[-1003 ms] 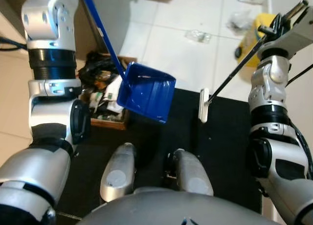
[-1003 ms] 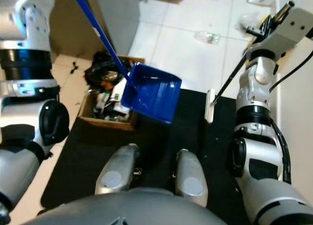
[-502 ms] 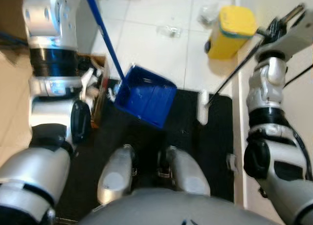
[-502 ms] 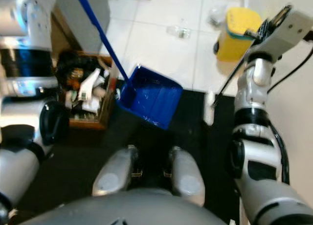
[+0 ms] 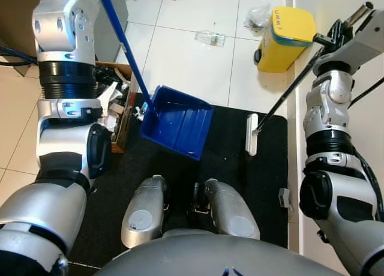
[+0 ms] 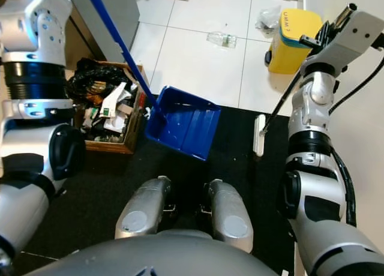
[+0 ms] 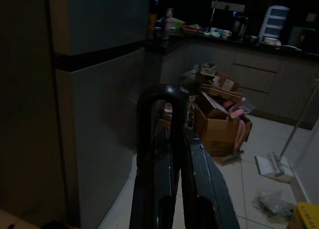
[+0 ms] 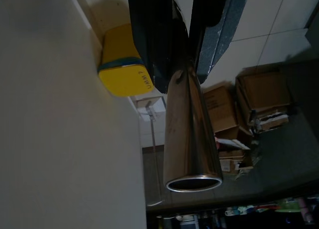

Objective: Sweep floor

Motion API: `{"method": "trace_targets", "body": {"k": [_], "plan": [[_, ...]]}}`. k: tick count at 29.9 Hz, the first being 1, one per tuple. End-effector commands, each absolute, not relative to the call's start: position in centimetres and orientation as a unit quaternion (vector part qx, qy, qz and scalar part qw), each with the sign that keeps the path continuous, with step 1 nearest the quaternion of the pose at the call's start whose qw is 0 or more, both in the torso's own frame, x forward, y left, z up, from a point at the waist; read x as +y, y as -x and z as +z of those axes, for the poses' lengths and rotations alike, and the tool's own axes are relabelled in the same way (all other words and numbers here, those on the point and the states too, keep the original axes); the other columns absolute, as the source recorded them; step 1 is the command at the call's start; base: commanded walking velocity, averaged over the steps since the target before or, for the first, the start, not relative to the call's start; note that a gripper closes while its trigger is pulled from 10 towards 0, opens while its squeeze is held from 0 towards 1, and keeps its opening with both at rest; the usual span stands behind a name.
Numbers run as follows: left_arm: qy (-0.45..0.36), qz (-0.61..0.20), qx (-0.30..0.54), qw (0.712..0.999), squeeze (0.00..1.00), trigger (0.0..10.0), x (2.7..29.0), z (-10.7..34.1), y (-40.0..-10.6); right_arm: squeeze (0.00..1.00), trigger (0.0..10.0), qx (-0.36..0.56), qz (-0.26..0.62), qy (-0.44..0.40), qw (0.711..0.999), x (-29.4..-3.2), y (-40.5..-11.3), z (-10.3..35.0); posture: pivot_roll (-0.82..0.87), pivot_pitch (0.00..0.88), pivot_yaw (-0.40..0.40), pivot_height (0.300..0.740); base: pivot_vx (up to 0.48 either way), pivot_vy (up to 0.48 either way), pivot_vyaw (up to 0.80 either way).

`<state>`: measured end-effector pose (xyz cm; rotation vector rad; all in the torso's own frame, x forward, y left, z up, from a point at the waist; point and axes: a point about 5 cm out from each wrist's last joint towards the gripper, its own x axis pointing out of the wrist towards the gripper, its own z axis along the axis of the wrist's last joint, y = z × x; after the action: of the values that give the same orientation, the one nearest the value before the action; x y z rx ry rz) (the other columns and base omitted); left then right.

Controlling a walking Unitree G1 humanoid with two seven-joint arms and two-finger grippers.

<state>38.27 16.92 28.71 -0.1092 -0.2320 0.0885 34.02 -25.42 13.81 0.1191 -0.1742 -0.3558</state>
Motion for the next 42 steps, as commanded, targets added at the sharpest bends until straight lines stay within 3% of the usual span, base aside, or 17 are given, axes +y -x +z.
{"method": "trace_targets", "body": {"k": [1,42], "plan": [[0.053,0.040,-0.122,0.990,0.00,10.0,16.8,28.8,-38.3,0.00,10.0,-0.097,-0.171,-0.059,0.979,-25.2,-34.3,14.4,0.13,0.000,-0.014,0.740,0.000,0.000,-0.56],[0.057,0.050,-0.100,0.992,0.00,10.0,17.0,27.4,-38.6,0.00,10.0,-0.090,-0.176,-0.063,0.978,-25.4,-34.1,14.1,0.12,0.000,-0.013,0.740,0.000,0.000,-0.77]]}}
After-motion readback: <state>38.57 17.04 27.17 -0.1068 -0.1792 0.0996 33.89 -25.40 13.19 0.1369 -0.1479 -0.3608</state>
